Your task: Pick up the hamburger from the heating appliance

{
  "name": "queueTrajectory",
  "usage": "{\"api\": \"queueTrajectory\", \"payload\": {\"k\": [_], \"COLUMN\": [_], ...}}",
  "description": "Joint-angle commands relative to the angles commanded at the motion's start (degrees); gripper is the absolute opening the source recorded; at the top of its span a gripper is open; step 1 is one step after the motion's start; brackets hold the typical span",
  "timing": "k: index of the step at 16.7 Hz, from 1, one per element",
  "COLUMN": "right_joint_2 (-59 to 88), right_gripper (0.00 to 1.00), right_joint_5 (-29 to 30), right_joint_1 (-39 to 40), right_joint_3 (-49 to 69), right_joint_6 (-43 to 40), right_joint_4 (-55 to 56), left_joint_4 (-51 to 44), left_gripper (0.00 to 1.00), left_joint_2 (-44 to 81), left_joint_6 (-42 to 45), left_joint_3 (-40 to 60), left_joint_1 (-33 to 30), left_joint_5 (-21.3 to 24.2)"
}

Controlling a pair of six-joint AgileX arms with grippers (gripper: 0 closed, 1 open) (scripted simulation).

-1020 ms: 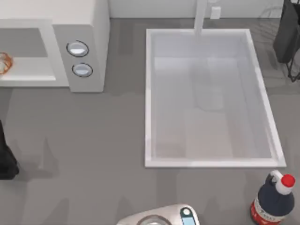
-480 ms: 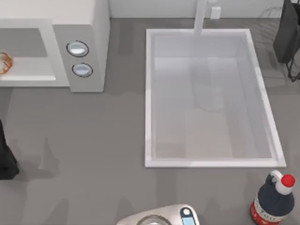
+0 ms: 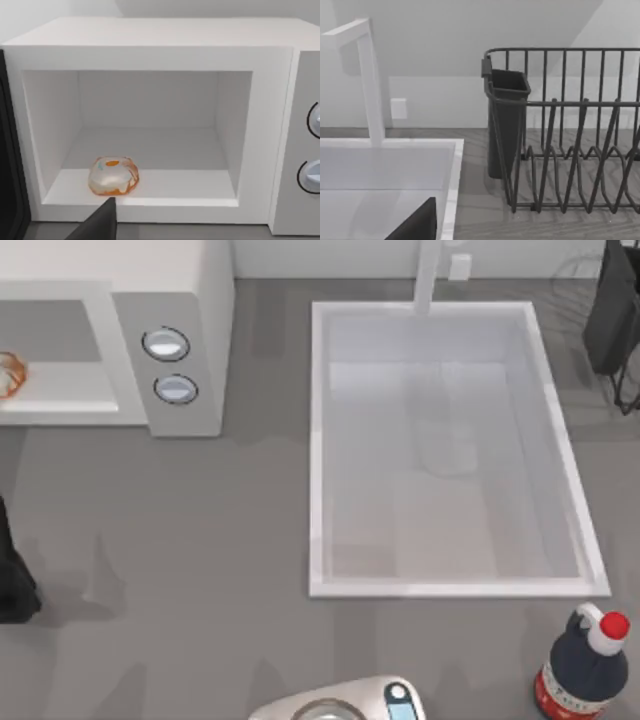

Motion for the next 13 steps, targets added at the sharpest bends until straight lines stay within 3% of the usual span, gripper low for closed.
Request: {"api": "queueTrajectory", "payload": {"k": [8,13], "right_joint_2": [0.0,0.0], "right_gripper": [1.0,1.0], "right_joint_5": [0.0,0.0], "right_joint_1": [0.0,0.0], "right_joint_3": [0.0,0.0], "right_joint_6": [0.0,0.0], "right_joint_4": [0.0,0.0], "left_joint_4": [0.68,6.42], "left_gripper": [1.0,1.0], "left_joint_2": [1.64,15.37], "left_joint_6": [0.06,0.58], "left_joint_3": [0.64,5.97], "left_joint_1": [0.28,2.58], "left_joint_5": [0.2,1.83]}}
